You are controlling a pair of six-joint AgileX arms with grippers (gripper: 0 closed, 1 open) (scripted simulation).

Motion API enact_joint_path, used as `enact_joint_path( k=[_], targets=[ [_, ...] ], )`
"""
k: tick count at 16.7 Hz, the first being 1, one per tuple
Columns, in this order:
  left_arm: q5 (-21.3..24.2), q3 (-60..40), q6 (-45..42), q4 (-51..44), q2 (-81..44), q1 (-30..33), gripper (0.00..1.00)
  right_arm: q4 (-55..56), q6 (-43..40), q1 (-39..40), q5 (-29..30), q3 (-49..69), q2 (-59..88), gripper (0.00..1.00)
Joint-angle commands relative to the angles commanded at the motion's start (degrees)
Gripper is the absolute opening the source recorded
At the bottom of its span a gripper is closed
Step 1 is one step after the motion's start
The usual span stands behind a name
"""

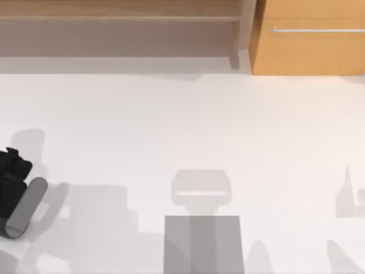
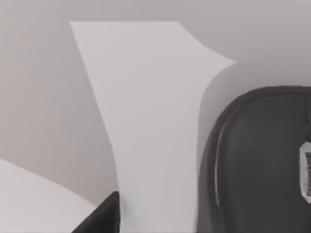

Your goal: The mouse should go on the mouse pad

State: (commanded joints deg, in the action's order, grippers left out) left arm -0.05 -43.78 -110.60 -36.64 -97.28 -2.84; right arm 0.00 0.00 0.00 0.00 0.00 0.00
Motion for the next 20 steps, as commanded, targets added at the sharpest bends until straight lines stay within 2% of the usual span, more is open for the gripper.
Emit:
enact_joint_path(
  k=[8, 16, 20],
  targets=[
    [0.0, 0.0, 0.0, 0.0, 0.0, 0.0, 0.02, 0.0, 0.0, 0.0, 0.0, 0.0, 0.0, 1.0],
    [0.0, 0.0, 0.0, 0.0, 0.0, 0.0, 0.0, 0.0, 0.0, 0.0, 0.0, 0.0, 0.0, 1.0],
    [-0.7, -2.7, 1.2, -5.2, 3.1, -0.2, 0.0, 0.0, 0.0, 0.0, 0.0, 0.0, 0.0, 1.0]
  ],
)
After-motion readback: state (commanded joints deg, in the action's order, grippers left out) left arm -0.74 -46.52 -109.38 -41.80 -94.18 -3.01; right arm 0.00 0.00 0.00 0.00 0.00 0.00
